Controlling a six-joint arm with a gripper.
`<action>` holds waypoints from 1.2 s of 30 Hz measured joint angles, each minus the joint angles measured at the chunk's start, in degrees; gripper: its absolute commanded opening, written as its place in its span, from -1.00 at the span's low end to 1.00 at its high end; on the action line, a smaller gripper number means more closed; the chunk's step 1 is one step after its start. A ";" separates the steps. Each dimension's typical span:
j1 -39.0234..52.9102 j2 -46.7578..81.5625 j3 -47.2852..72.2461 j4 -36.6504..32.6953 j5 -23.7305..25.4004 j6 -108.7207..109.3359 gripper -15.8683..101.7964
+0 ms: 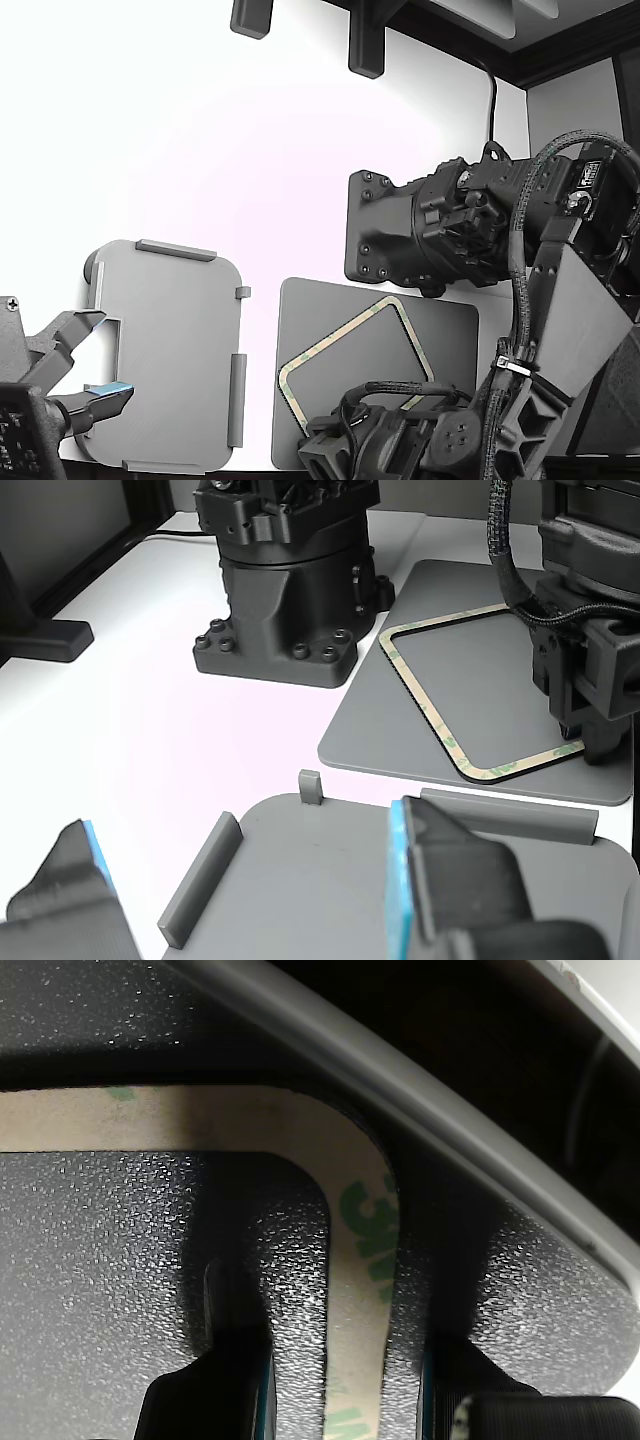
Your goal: Move top rectangular frame to the holder.
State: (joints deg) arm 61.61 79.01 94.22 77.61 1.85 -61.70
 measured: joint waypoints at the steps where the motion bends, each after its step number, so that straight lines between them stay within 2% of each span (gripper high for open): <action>1: 0.00 -0.09 -0.09 0.09 -0.09 0.00 0.26; 18: 0.00 -0.97 -2.02 1.05 -0.35 0.88 0.23; 30: 0.18 -1.23 -1.67 0.62 -0.26 0.26 0.13; 33: 0.18 -1.14 -1.49 0.44 -0.26 0.09 0.02; 36: 0.18 -1.14 -1.49 0.44 -0.09 -0.09 -0.17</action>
State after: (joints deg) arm 61.79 77.87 92.72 78.05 1.76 -61.79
